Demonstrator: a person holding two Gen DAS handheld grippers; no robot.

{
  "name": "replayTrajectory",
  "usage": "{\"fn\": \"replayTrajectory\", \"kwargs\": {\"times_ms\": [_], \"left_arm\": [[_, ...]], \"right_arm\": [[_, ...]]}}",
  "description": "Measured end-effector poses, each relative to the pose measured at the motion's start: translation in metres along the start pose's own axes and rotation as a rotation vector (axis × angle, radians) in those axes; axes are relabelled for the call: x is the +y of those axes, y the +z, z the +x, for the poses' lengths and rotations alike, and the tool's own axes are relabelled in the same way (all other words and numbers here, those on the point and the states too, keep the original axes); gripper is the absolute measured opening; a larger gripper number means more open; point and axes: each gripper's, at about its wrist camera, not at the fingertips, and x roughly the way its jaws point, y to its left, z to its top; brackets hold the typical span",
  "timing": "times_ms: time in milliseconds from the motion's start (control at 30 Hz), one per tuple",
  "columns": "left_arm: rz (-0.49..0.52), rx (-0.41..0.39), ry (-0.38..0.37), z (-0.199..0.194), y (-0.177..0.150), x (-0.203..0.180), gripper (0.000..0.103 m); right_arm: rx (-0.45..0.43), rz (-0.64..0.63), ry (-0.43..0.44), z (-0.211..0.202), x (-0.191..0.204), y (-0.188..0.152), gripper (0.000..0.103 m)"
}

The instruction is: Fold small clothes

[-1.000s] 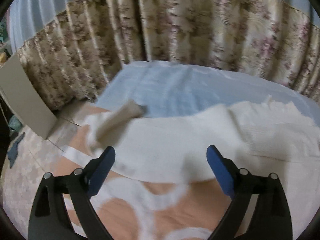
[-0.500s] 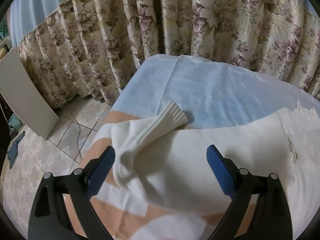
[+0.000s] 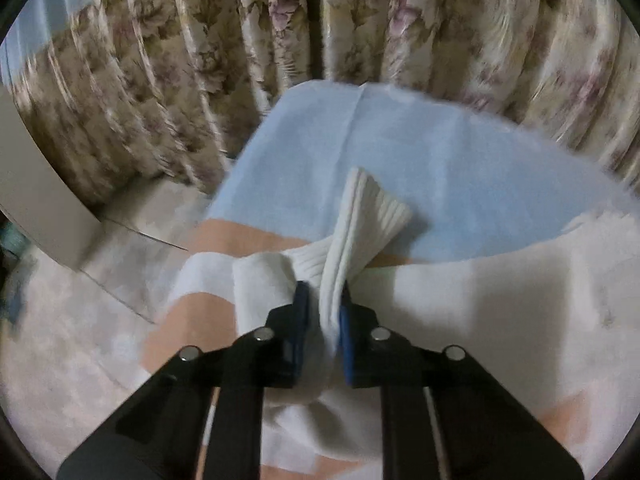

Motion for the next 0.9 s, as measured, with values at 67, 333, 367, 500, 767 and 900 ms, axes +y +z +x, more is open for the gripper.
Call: {"fn": "replayTrajectory", "kwargs": {"times_ms": [67,333,367,500,767,900], "left_arm": [[-0.028,-0.02,-0.06,-0.015,0.003,-0.011,0.015],[0.0,-0.17,-0.342,-0.073,0.014,-0.149,0.015],[-0.002,-0.175,-0.389,-0.075,0.015,-0.168,0.015],[-0.009,-0.12,-0.589,-0.069,0.008,-0.26,0.015],[0.198,0.095,-0.611,-0.032,-0.051,-0.37,0.032],[0.278,0.03,-0.533,-0.057,-0.07,-0.36,0.064]], "right_arm": [[0.0,0.02,0.019,0.002,-0.005,0.0,0.1],[-0.011,0.102,0.003,-0.004,-0.046,-0.006,0.1],[-0.012,0.118,0.002,-0.006,-0.053,-0.007,0.1],[-0.022,0.161,-0.047,-0.017,-0.081,-0.009,0.1],[-0.006,0.229,-0.077,-0.026,-0.122,-0.019,0.1],[0.019,0.252,-0.027,-0.018,-0.122,-0.026,0.1]]}}
